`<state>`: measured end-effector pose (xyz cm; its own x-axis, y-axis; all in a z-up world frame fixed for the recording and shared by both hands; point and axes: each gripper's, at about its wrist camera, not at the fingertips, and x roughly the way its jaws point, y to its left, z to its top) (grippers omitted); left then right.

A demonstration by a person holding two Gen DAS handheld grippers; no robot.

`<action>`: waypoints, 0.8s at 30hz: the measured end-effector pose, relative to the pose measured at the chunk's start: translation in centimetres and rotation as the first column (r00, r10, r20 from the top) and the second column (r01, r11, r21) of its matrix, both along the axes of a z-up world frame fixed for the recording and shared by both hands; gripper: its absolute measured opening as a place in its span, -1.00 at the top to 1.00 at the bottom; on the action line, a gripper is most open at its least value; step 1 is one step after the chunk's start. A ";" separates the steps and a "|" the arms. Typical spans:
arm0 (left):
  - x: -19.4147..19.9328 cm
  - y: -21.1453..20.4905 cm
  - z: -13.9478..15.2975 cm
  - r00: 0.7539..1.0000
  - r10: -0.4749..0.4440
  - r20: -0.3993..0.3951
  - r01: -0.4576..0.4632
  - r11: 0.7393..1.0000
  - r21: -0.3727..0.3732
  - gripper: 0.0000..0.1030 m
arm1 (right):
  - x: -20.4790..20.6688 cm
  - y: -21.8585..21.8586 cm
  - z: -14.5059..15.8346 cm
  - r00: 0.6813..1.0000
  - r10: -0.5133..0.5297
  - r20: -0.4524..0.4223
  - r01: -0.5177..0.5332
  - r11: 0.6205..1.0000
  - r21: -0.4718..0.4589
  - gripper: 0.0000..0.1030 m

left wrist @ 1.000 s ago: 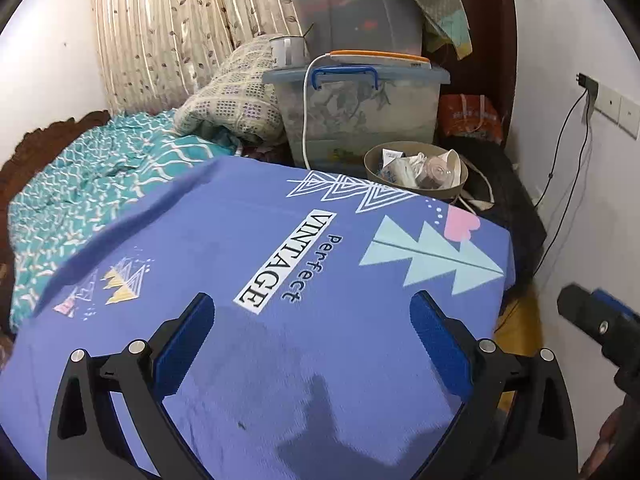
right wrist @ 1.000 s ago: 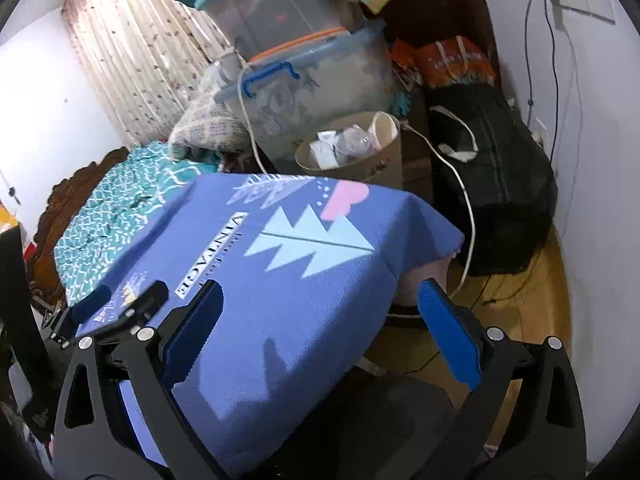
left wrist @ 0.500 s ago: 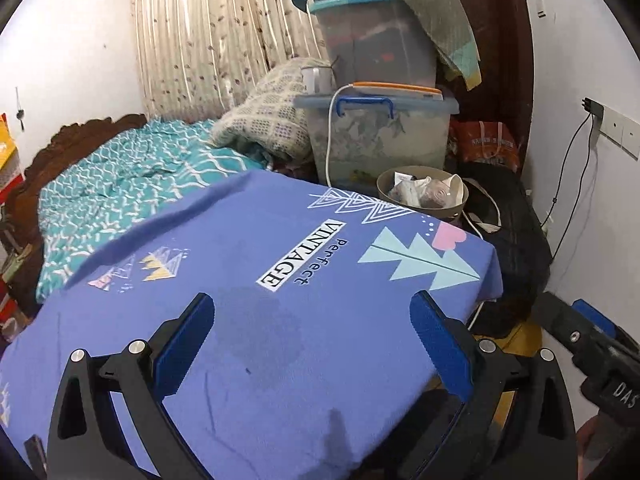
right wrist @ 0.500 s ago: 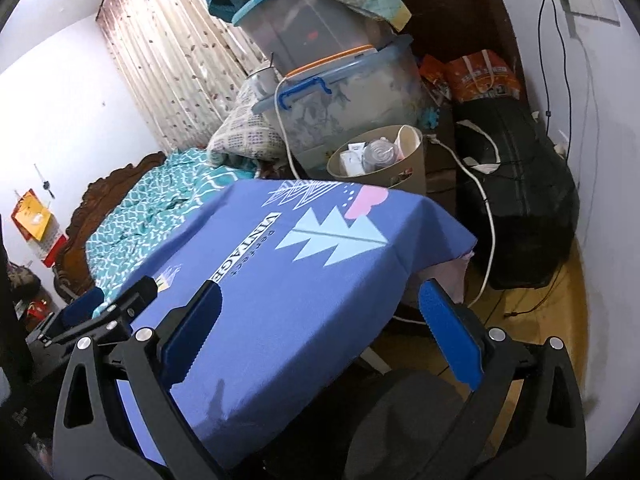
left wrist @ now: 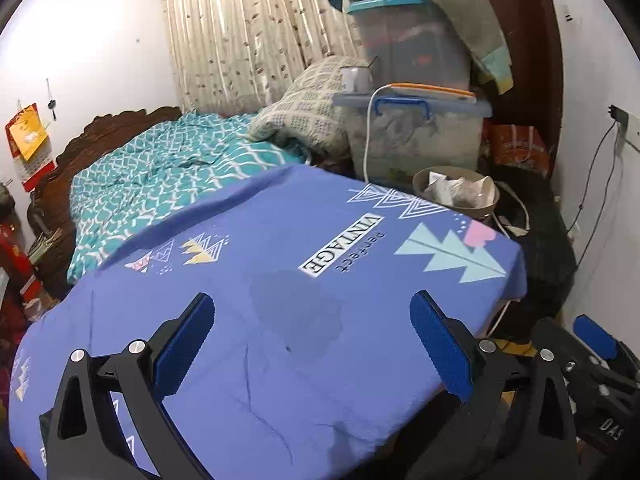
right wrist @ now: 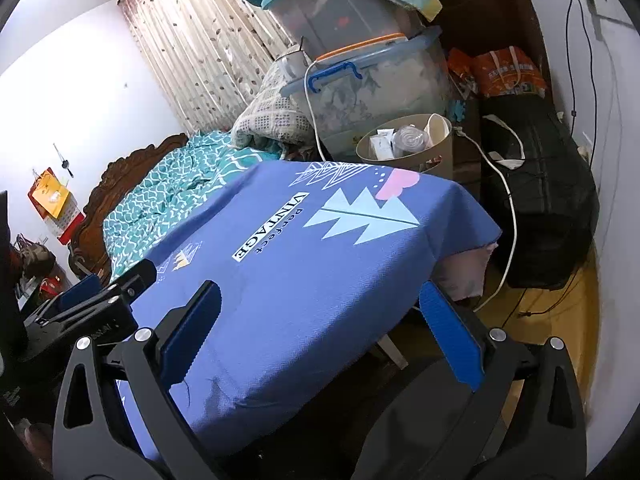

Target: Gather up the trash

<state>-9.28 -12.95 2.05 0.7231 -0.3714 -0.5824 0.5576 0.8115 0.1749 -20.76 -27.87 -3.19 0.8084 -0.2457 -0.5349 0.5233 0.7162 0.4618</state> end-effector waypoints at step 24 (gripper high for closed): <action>-0.4 1.3 -0.8 0.999 0.037 -0.008 -0.037 0.999 -0.014 -0.83 | -0.1 0.9 -0.5 0.999 0.039 0.010 -0.039 0.999 0.001 -0.91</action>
<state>-9.69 -11.63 1.29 0.7321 -0.3523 -0.5830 0.5282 0.8340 0.1594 -20.89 -27.01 -3.66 0.8227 -0.2132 -0.5270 0.4903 0.7353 0.4680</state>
